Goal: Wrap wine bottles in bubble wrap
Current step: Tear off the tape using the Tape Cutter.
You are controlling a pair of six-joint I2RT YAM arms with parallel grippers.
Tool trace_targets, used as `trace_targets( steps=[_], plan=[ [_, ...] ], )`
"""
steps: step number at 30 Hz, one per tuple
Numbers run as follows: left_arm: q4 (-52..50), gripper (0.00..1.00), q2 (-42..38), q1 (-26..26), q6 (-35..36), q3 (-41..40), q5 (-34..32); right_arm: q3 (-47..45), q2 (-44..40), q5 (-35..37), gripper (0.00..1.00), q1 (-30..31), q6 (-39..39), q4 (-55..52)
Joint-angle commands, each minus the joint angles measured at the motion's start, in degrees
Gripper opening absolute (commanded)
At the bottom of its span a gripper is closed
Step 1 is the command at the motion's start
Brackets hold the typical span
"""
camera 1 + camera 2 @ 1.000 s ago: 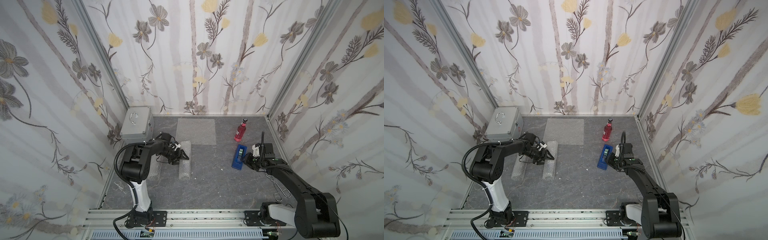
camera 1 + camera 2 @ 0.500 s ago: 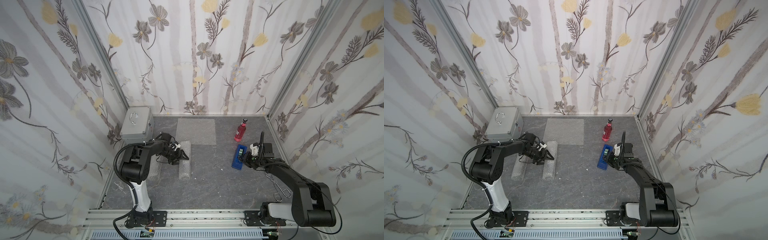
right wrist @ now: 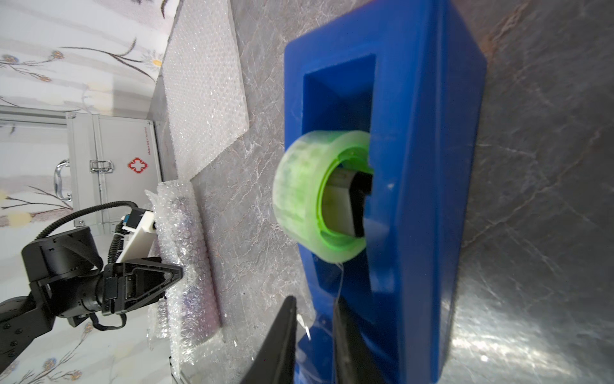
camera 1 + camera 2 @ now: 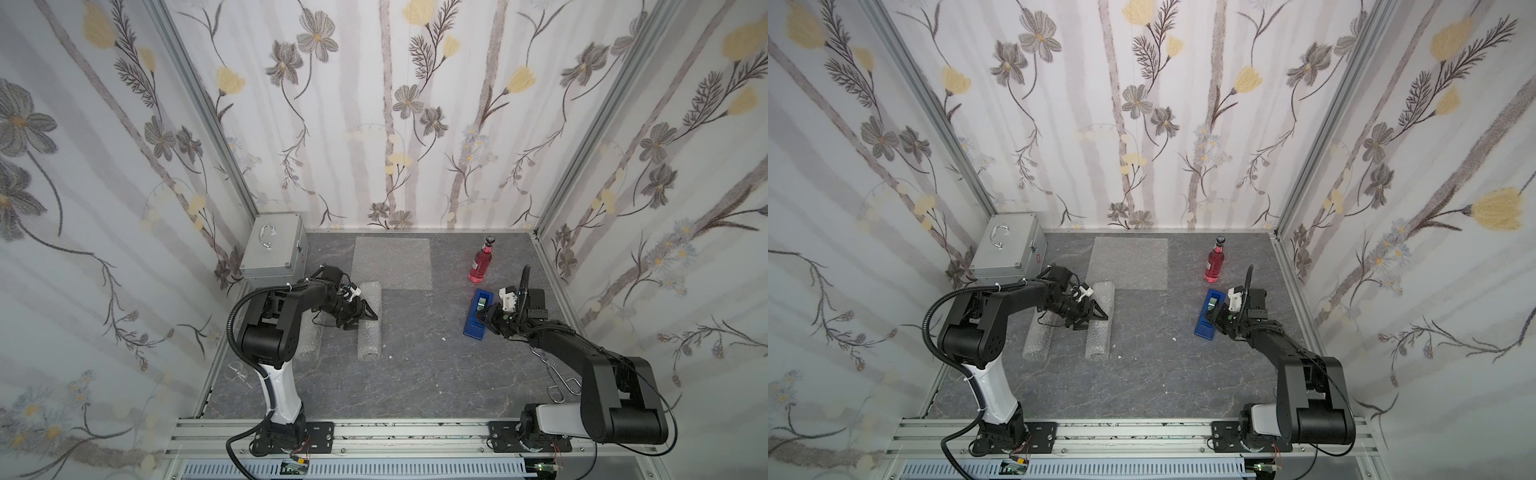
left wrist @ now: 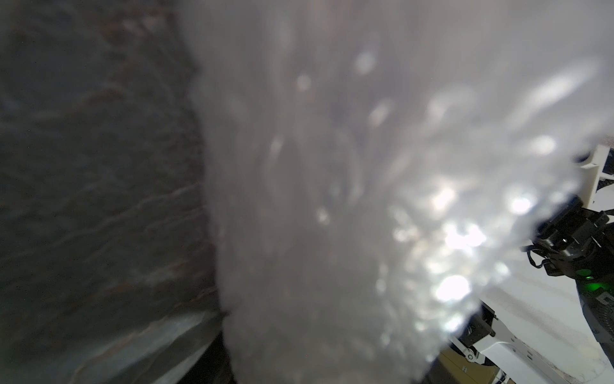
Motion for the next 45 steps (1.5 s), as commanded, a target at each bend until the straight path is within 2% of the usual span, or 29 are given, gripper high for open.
trace_targets(
  steps=[1, 7, 13, 17, 20, 27, 33, 45],
  plan=[
    [-4.65, 0.57, 0.62, 0.11, -0.63, -0.59, -10.35, -0.72, -0.03, -0.25, 0.34, -0.58, 0.18, 0.56],
    [-4.55, 0.56, 0.59, 0.08, -0.63, -0.76, -10.44, -2.22, -0.45, -1.28, 0.37, -2.08, -0.28, 1.05],
    [-4.62, 0.56, 0.47, 0.09, -0.54, -0.72, -10.44, -2.88, 0.34, -2.67, 0.28, -2.88, -0.18, 2.41],
    [-4.53, 0.56, 0.33, 0.07, -0.50, -0.80, -10.53, -3.05, 0.95, -3.08, 0.27, -3.34, -0.13, 2.94],
    [-4.60, 0.56, 0.24, 0.10, -0.49, -0.94, -10.53, -3.29, 0.85, -3.42, 0.22, -3.72, -0.13, 3.04],
    [-4.45, 0.55, 0.39, 0.03, -0.46, -0.97, -10.53, -3.36, -1.84, -5.83, 0.00, -3.84, 1.91, 3.95],
    [-4.36, 0.55, 0.29, -0.02, -0.46, -1.02, -10.53, -3.03, -3.95, -9.87, 0.00, -3.85, 6.07, 6.24],
    [-4.43, 0.55, 0.56, -0.01, -0.39, -0.93, -10.53, -2.92, -7.59, -12.41, 0.00, -3.83, 9.87, 6.40]
  ],
)
